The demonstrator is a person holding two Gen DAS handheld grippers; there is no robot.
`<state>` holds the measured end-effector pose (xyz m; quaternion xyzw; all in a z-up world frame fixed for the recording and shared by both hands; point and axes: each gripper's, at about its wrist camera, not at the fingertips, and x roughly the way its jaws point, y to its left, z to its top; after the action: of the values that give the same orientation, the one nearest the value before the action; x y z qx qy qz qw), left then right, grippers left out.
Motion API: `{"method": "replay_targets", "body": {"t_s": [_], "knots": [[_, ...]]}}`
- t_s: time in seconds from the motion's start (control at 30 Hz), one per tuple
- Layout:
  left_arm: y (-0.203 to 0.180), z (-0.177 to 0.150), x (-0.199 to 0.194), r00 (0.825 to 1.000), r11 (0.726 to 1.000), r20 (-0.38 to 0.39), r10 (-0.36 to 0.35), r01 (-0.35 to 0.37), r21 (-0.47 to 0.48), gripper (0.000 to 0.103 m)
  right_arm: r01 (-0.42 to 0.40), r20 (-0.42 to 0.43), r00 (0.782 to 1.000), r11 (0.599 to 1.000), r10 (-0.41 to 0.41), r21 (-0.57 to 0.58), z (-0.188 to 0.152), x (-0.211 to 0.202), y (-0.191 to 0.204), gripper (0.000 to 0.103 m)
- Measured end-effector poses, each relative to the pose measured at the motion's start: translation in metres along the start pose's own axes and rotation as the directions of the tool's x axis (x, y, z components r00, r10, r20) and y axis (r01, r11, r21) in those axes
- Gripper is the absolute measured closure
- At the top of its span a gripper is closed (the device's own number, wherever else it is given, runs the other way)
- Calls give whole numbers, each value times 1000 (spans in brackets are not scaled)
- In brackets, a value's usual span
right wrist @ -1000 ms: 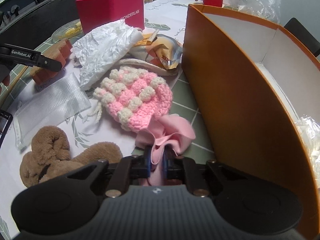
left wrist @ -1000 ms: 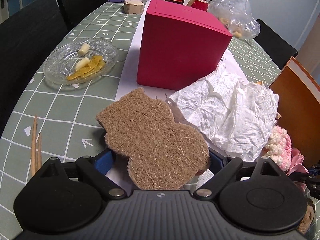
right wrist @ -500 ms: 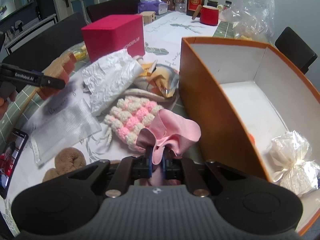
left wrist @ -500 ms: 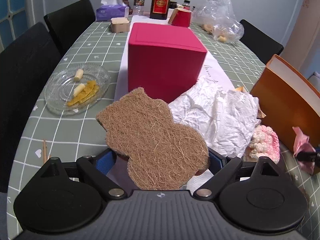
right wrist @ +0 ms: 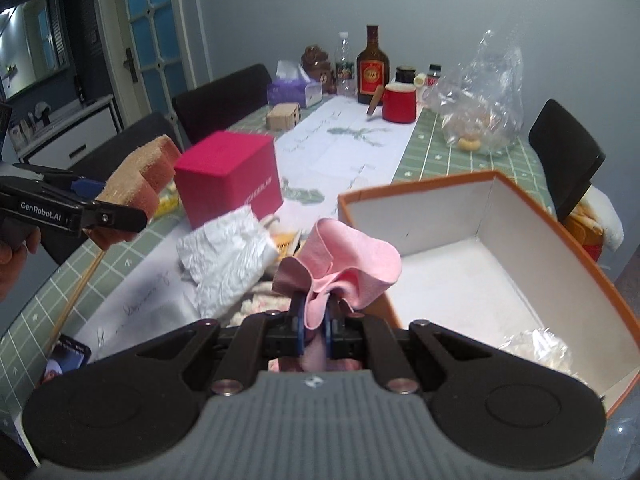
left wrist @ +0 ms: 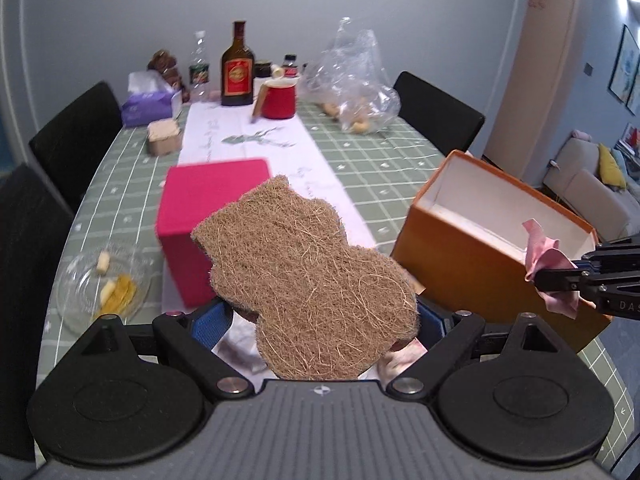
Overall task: Organize soft objects
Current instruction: 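Carry the pink cloth and coir sponge over the orange box with both grippers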
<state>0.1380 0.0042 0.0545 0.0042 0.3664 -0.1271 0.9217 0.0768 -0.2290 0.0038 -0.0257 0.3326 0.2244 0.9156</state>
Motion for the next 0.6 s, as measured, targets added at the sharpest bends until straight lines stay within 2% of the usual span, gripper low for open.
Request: {"method": "replay_targets", "body": {"t_s": [0.3,0.6], "knots": [[-59,49,1,998,995,52,-42,37,95,0,34,81,996,998,-38,51,13,-27,-28,96],[-111,76,22,994,980,50,-100,89,180,0,79,119,988,989,-94,123,20,-39,-61,96]]}}
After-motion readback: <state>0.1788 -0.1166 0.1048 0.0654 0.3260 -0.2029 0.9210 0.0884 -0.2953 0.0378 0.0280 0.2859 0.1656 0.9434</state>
